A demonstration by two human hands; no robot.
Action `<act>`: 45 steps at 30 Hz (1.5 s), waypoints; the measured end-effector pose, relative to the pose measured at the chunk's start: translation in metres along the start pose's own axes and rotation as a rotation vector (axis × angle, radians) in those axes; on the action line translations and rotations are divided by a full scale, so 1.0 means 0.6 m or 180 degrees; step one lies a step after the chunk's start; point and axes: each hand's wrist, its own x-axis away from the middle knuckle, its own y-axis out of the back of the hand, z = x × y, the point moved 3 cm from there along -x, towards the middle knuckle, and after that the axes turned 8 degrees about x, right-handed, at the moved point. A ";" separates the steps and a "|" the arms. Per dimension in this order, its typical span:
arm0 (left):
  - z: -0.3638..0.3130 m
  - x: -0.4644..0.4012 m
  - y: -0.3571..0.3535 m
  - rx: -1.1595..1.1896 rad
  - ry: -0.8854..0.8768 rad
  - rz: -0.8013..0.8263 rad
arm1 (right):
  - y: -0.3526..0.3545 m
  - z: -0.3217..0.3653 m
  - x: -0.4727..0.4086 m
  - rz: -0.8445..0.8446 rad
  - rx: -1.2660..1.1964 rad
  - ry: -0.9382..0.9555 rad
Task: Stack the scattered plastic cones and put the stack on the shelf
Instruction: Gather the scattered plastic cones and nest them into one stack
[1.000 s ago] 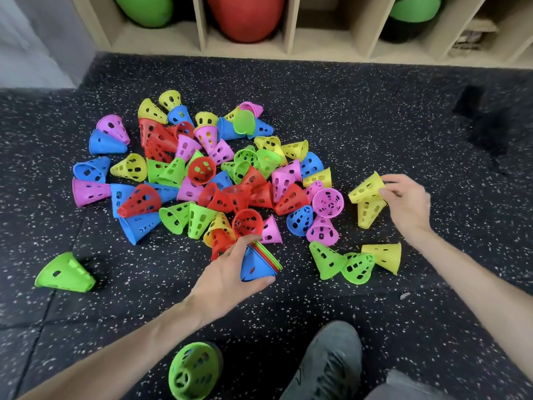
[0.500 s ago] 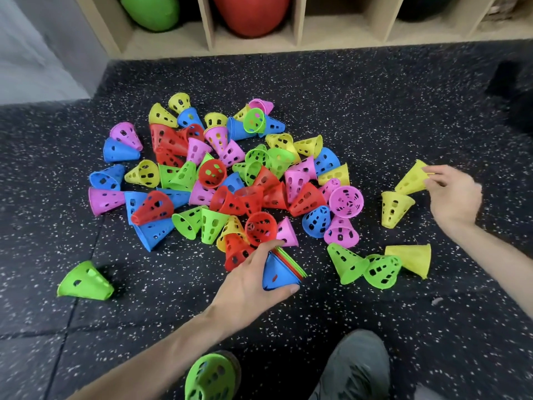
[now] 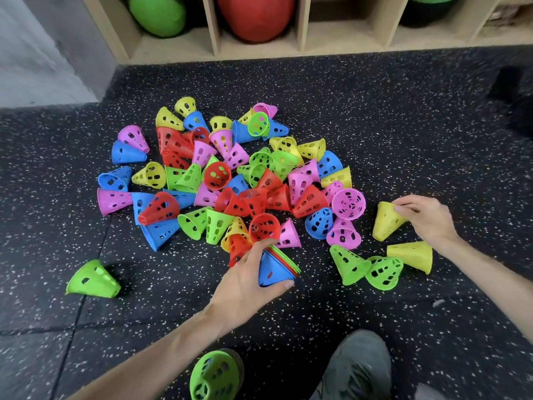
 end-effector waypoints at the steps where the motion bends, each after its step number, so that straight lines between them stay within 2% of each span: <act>1: 0.000 0.001 0.001 0.0005 0.0004 -0.0007 | -0.001 0.001 0.001 0.0059 0.0039 -0.0001; 5: 0.001 0.004 0.004 0.0011 -0.0018 -0.0026 | -0.003 0.007 0.005 0.0158 0.0242 -0.0067; 10: 0.011 0.005 0.008 0.0044 0.0003 -0.0075 | 0.005 0.022 0.016 -0.0022 0.0385 -0.0074; 15: 0.012 0.011 0.014 0.0133 0.0025 -0.0178 | 0.029 0.072 0.029 -0.0314 0.0162 0.0071; 23: -0.015 0.038 0.035 0.0485 0.0049 -0.0396 | 0.066 0.217 0.096 -0.0442 -0.0375 0.0494; 27: -0.030 0.068 0.045 0.0634 0.0028 -0.0519 | 0.062 0.272 0.168 -0.0296 -0.0666 0.0611; 31: -0.047 0.101 0.049 0.0592 -0.0118 -0.0594 | 0.048 0.299 0.241 0.0000 -0.0526 0.0759; 42: -0.113 0.156 0.003 0.0565 -0.0597 -0.0324 | 0.082 0.296 0.371 0.0093 -0.0856 0.0789; 45: -0.137 0.160 -0.010 0.0626 -0.0721 -0.0336 | 0.077 0.288 0.396 0.0356 -0.0794 0.0807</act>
